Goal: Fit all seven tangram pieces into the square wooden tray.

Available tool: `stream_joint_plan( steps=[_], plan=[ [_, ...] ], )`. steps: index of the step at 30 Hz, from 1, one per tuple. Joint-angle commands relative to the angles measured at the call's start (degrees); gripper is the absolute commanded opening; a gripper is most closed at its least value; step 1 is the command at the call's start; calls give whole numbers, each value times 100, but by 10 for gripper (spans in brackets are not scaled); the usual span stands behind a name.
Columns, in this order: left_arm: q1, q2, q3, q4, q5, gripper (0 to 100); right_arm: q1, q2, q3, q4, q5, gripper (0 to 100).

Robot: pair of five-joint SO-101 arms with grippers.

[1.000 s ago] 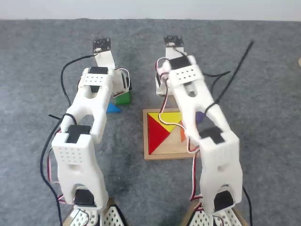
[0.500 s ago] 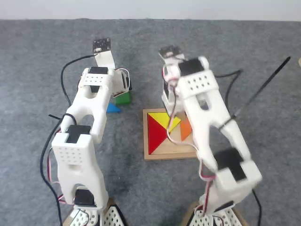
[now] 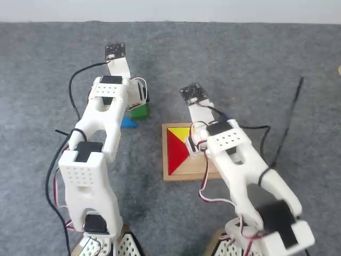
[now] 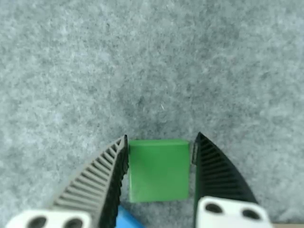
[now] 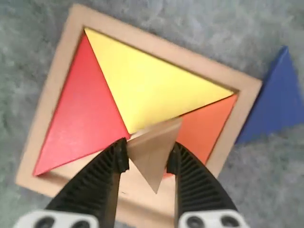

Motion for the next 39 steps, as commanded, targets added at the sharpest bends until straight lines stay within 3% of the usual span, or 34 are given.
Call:
stream_joint_plan(
  steps=[1, 5, 12, 23, 35, 39],
  plan=[
    [26, -176, -31, -123, -70, 216, -13, 277, -62, -338, 44, 58],
    [26, -176, -31, -123, -70, 216, -40, 444, -70, -409, -211, 66],
    [26, -176, -22, -123, -70, 216, -57, 453, -290, 119, -870, 203],
    [26, -176, -22, -123, -70, 216, -48, 198, -273, 22, -949, 193],
    [26, -176, -22, -158, -70, 216, -40, -2000, 615, -31, -949, 193],
    [26, -176, -22, -158, -70, 216, -13, -2273, 1152, -567, -932, 191]
  ],
)
